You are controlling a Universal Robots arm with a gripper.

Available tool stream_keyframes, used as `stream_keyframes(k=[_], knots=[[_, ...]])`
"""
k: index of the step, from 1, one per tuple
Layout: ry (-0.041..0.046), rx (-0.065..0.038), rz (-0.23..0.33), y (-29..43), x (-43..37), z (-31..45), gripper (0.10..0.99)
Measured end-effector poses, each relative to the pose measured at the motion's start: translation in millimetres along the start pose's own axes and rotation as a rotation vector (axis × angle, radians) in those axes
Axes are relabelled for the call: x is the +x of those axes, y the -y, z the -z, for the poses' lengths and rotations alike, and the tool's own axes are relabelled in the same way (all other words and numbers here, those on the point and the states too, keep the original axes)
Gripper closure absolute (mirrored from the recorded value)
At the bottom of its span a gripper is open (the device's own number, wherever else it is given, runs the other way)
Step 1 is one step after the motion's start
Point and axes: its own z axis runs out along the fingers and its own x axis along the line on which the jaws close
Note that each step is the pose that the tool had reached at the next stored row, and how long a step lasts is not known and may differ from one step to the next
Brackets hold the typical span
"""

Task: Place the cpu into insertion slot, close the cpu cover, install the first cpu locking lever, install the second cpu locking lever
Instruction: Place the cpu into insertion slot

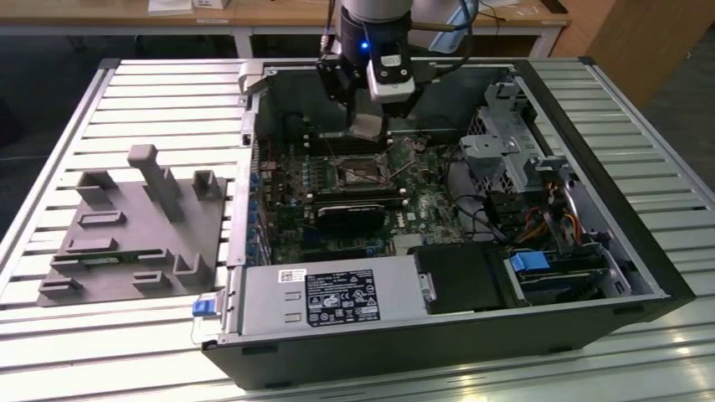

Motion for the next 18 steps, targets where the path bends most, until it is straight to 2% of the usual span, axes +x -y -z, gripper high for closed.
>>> stream_keyframes(k=[18], knots=[[0.0285, 0.0, -0.325, 0.5, 0.0, -6.2, 0.545]])
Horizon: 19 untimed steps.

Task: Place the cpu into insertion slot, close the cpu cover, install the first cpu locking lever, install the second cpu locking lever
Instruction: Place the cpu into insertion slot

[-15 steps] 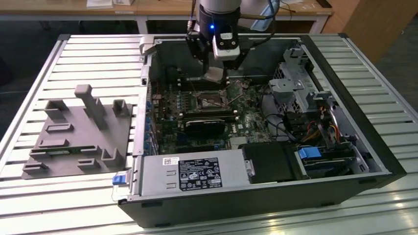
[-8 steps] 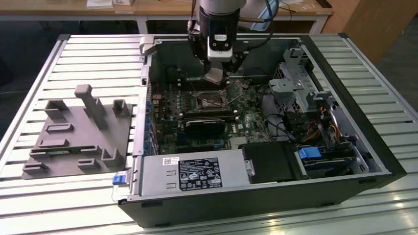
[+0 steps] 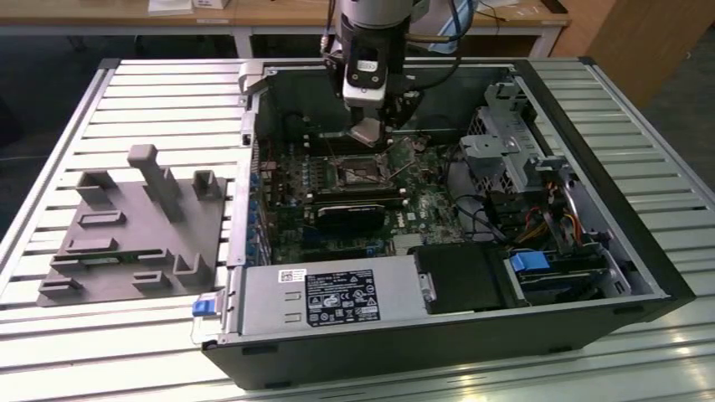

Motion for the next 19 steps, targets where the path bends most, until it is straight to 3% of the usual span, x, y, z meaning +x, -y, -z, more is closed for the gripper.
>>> stream_keyframes(k=[19], knots=[[0.0302, 0.001, -0.345, 0.5, 0.0, -6.2, 0.545]])
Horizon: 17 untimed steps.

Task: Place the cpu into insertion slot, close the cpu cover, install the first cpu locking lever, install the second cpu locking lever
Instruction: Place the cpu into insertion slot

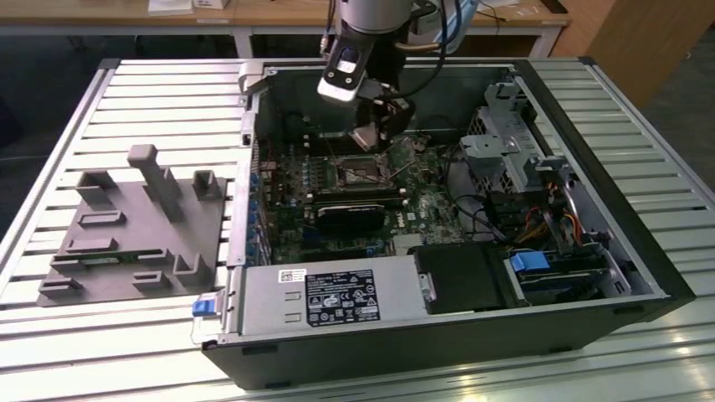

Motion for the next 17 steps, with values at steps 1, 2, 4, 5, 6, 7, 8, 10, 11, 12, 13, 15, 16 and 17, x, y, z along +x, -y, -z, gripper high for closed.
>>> stream_keyframes(k=[1, 2, 4, 5, 6, 7, 8, 10, 11, 12, 13, 15, 16, 17], knots=[[0.0016, 0.0, -0.018, 0.0, 0.0, -0.3, 0.545], [0.0031, 0.0, -0.035, 0.0, 0.0, -0.7, 0.545], [0.0064, 0.0, -0.073, 0.1, 0.0, -1.3, 0.545], [0.0079, 0.0, -0.091, 0.1, 0.0, -1.7, 0.545], [0.0095, 0.0, -0.109, 0.2, 0.0, -2.0, 0.545], [0.0111, 0.0, -0.126, 0.2, 0.0, -2.3, 0.545], [0.0127, 0.0, -0.145, 0.2, 0.0, -2.6, 0.545], [0.016, 0.0, -0.182, 0.3, 0.0, -3.3, 0.545], [0.0175, 0.0, -0.2, 0.3, 0.0, -3.6, 0.545], [0.0191, 0.0, -0.218, 0.3, 0.0, -4.0, 0.545], [0.0207, 0.0, -0.236, 0.4, 0.0, -4.4, 0.545], [0.0238, 0.0, -0.272, 0.4, 0.0, -5.1, 0.545], [0.0254, 0.0, -0.289, 0.5, 0.0, -5.5, 0.545], [0.027, 0.0, -0.308, 0.5, 0.0, -5.9, 0.545]])
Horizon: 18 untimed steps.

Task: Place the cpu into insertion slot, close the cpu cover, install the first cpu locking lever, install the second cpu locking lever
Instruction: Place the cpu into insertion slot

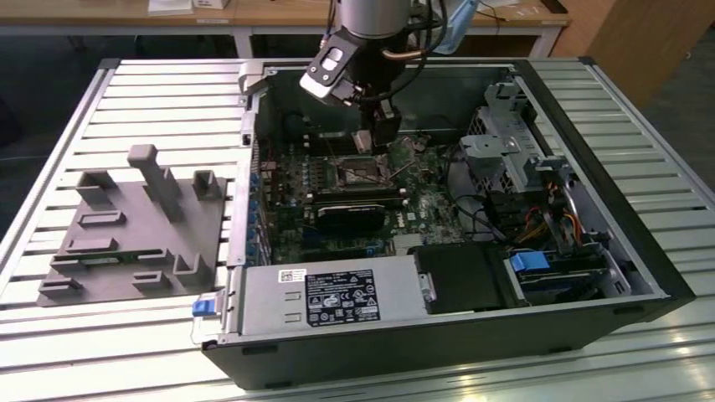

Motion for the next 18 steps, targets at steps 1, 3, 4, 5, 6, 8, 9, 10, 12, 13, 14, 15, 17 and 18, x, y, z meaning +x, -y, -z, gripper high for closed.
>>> stream_keyframes(k=[1, 3, 4, 5, 6, 8, 9, 10, 12, 13, 14, 15, 17, 18], knots=[[0.0015, 0.0, -0.018, 0.0, 0.0, -0.4, 0.545], [0.0047, 0.0, -0.054, 0.1, 0.0, -1.5, 0.545], [0.0062, 0.0, -0.071, 0.2, 0.0, -2.1, 0.545], [0.0077, 0.0, -0.088, 0.2, 0.0, -2.8, 0.545], [0.0091, 0.0, -0.104, 0.3, 0.0, -3.7, 0.545], [0.011, 0.0, -0.126, 0.7, 0.3, -5.8, 0.545], [0.0116, 0.0, -0.133, 1.0, 0.6, -6.9, 0.545], [0.0119, 0.0, -0.137, 1.2, 0.9, -8.0, 0.545], [0.0123, 0.0, -0.141, 1.7, 1.5, -10.3, 0.545], [0.0124, 0.0, -0.141, 1.9, 1.7, -11.6, 0.545], [0.0124, 0.0, -0.141, 2.1, 1.9, -12.9, 0.545], [0.0123, 0.0, -0.141, 2.3, 2.0, -14.2, 0.545], [0.0119, 0.0, -0.14, 2.7, 2.2, -17.0, 0.545], [0.0116, 0.0, -0.139, 3.0, 2.3, -18.5, 0.545]])
